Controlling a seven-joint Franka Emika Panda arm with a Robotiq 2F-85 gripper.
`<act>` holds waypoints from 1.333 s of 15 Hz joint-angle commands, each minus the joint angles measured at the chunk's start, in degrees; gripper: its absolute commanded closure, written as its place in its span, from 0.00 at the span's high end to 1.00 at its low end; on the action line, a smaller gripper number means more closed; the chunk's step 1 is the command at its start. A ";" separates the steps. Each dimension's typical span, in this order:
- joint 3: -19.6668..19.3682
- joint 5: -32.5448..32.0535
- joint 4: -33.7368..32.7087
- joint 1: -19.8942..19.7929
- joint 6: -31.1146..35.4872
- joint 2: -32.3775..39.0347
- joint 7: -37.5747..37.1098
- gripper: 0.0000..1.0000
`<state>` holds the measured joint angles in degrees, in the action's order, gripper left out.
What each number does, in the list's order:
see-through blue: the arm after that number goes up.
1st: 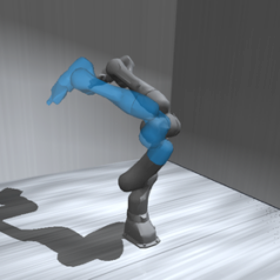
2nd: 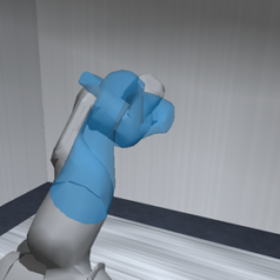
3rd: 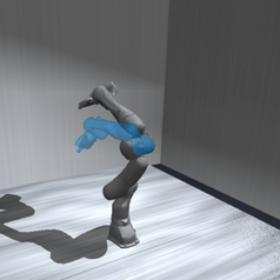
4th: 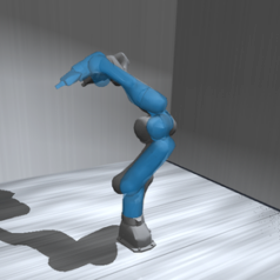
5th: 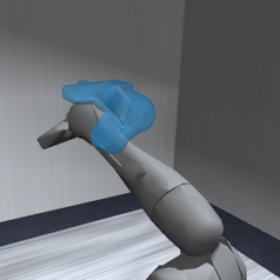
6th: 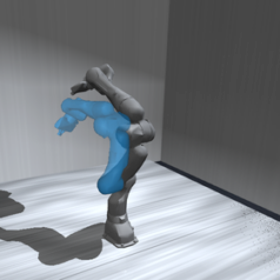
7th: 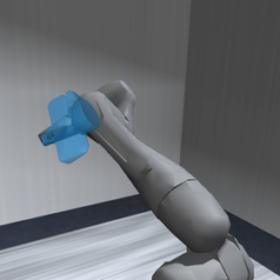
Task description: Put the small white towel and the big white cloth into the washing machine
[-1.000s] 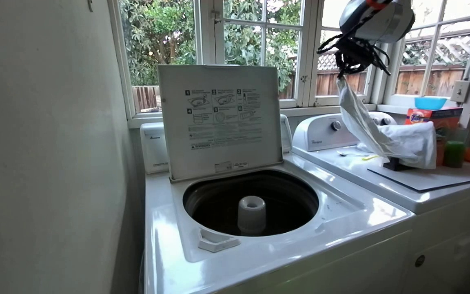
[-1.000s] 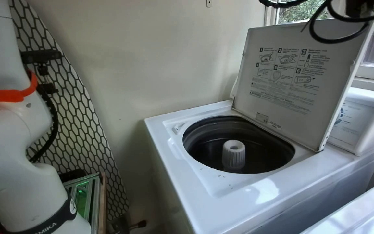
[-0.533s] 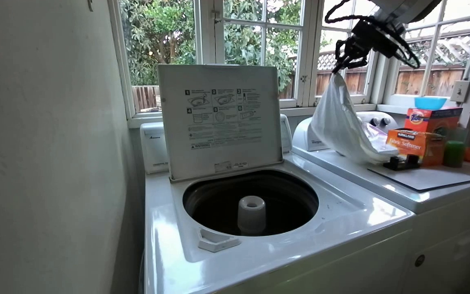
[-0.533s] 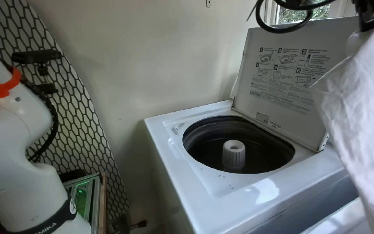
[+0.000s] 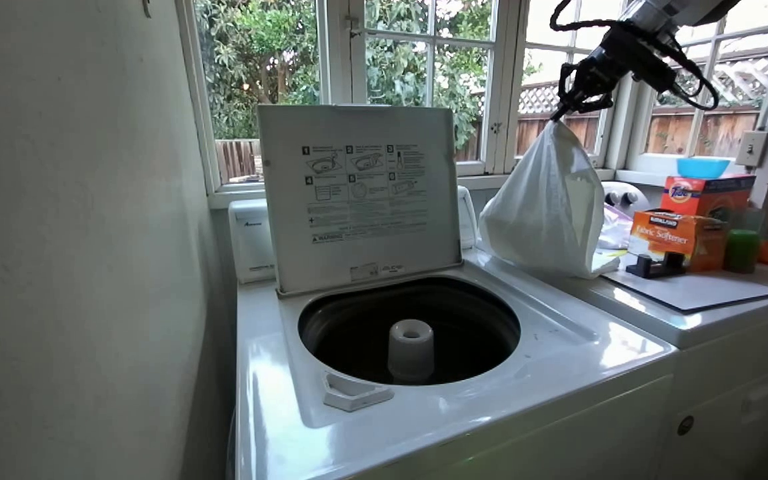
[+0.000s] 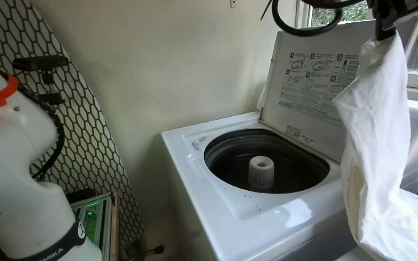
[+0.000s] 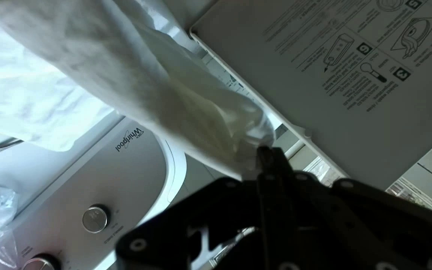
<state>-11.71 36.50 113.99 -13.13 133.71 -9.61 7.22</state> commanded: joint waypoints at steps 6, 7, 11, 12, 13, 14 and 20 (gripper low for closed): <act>1.08 -5.72 0.75 2.88 1.09 -7.04 -1.79 0.00; 1.59 -7.24 0.89 3.23 2.04 -8.64 -2.17 0.00; 4.94 -12.51 4.22 4.78 13.80 -16.02 -4.31 0.00; 5.99 -14.07 5.31 5.13 17.64 -17.25 -4.61 0.00; 6.78 -15.71 6.20 5.82 19.41 -18.39 -4.56 0.00; 7.15 -16.53 7.04 7.18 21.40 -19.23 -3.35 0.00; 2.10 -11.06 8.41 24.70 21.11 -18.91 10.09 0.00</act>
<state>-5.38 21.50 120.90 2.68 154.06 -28.44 9.87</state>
